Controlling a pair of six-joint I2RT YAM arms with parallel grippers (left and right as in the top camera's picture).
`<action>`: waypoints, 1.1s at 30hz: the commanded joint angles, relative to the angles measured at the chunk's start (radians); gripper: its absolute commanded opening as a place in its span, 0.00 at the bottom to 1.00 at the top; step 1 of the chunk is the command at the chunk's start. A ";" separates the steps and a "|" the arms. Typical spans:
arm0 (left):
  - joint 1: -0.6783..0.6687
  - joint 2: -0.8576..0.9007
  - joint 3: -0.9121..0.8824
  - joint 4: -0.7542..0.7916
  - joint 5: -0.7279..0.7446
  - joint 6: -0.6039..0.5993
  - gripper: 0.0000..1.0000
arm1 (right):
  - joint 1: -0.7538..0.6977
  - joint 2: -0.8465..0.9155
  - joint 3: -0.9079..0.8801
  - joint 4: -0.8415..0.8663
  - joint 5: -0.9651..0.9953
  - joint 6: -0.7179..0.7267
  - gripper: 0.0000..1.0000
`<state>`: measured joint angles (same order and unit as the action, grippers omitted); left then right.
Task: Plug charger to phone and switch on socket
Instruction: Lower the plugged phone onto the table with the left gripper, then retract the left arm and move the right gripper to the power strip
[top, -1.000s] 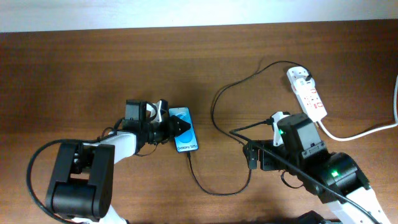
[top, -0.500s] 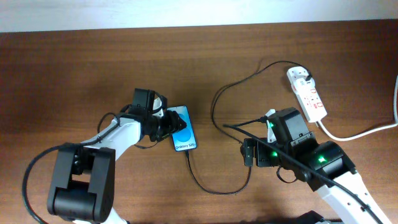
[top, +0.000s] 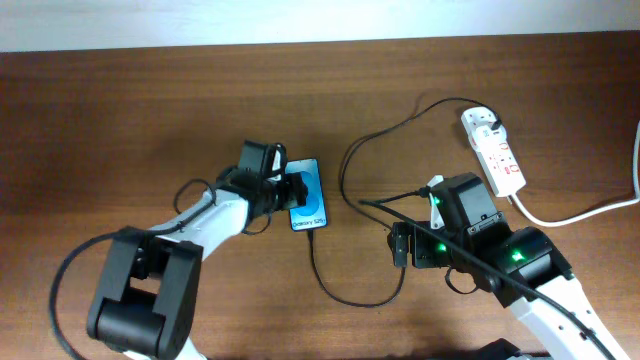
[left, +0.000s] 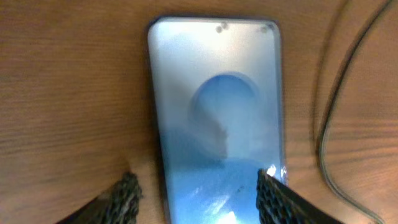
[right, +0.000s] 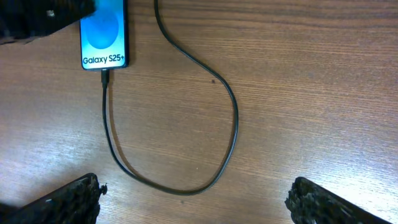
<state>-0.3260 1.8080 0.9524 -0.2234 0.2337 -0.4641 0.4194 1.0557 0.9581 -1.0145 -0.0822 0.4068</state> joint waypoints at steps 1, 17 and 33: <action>0.015 -0.098 0.095 -0.240 -0.099 0.040 0.64 | -0.002 0.001 0.005 -0.001 0.016 -0.010 0.98; -0.060 -1.435 0.136 -1.028 -0.460 0.076 0.72 | -0.002 0.000 0.005 -0.053 -0.114 0.299 0.04; -0.060 -1.503 0.136 -1.148 -0.529 0.076 0.99 | -0.677 0.232 0.277 -0.196 -0.092 0.126 0.04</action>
<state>-0.3843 0.3092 1.0893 -1.3430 -0.2817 -0.3958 -0.2127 1.1778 1.1282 -1.1927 -0.1379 0.6186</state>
